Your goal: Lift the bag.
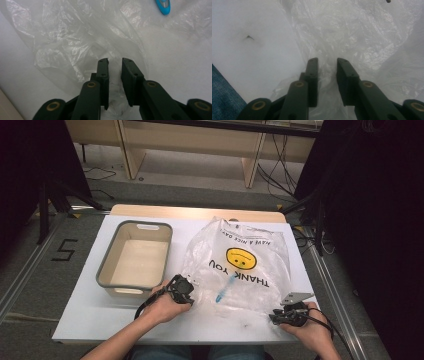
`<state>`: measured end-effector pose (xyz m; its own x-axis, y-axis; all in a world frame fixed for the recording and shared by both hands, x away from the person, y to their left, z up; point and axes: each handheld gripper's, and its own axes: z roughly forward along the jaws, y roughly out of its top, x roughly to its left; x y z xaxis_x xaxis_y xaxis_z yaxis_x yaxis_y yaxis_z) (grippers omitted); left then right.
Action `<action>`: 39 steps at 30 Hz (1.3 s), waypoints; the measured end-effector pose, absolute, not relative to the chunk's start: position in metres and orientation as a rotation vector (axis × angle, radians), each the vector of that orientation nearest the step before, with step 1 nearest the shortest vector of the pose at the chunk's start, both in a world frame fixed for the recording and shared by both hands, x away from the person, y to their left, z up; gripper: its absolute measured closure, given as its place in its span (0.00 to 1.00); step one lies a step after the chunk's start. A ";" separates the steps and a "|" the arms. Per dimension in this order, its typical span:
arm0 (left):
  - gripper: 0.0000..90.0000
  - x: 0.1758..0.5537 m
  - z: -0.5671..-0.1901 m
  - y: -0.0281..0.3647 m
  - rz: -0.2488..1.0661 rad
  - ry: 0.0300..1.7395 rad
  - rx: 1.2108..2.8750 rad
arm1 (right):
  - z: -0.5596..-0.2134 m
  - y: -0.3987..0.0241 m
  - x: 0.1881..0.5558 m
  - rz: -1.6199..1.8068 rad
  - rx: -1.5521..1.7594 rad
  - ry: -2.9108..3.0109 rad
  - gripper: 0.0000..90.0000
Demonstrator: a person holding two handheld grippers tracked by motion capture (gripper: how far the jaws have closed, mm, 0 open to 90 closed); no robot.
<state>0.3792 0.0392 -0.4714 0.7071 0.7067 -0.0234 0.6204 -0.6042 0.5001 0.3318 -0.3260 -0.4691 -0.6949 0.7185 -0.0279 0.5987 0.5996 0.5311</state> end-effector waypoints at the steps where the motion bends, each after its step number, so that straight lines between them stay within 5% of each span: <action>1: 0.88 0.379 -0.472 0.039 0.233 1.010 2.431 | -0.469 -0.326 0.332 0.726 1.085 2.586 0.86; 10: 0.99 0.375 -0.471 0.041 0.242 0.967 2.421 | -0.469 -0.327 0.333 0.724 1.082 2.575 0.94; 15: 0.83 0.369 -0.458 0.037 0.313 0.885 2.388 | -0.470 -0.328 0.333 0.735 1.086 2.577 0.94; 24: 0.39 0.370 -0.461 0.031 0.454 0.889 2.384 | -0.470 -0.329 0.333 0.741 1.095 2.575 0.95; 39: 0.36 0.370 -0.471 0.031 0.419 0.951 2.445 | -0.470 -0.329 0.333 0.743 1.097 2.574 0.95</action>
<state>0.3703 0.0307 -0.4711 0.7117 0.6944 0.1063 0.5474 -0.6430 0.5357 0.3333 -0.3292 -0.4699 -0.6870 0.7262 -0.0254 0.6010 0.5875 0.5418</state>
